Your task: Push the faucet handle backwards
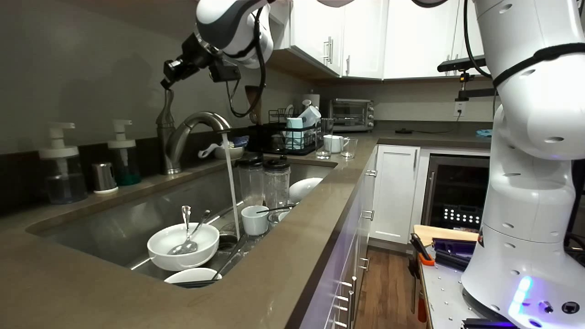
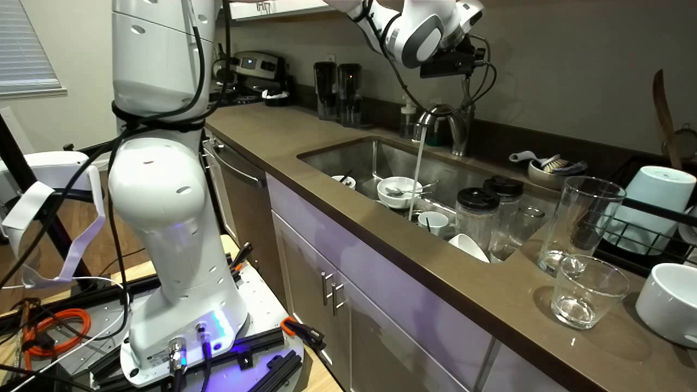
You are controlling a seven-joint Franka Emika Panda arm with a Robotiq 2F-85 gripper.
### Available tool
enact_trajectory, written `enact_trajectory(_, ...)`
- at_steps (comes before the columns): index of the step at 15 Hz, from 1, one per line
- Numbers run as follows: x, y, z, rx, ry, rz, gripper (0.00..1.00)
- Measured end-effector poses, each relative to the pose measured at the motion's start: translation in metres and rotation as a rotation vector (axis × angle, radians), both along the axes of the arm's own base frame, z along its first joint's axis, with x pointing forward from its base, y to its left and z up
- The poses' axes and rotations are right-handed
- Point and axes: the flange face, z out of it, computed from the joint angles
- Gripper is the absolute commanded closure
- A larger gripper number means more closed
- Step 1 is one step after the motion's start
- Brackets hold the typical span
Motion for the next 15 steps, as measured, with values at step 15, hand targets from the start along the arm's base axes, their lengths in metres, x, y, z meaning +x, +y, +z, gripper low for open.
enact_trajectory(15, -0.0066, -0.0083, 0.0004, 0.026, 0.02, -0.014, 1.0)
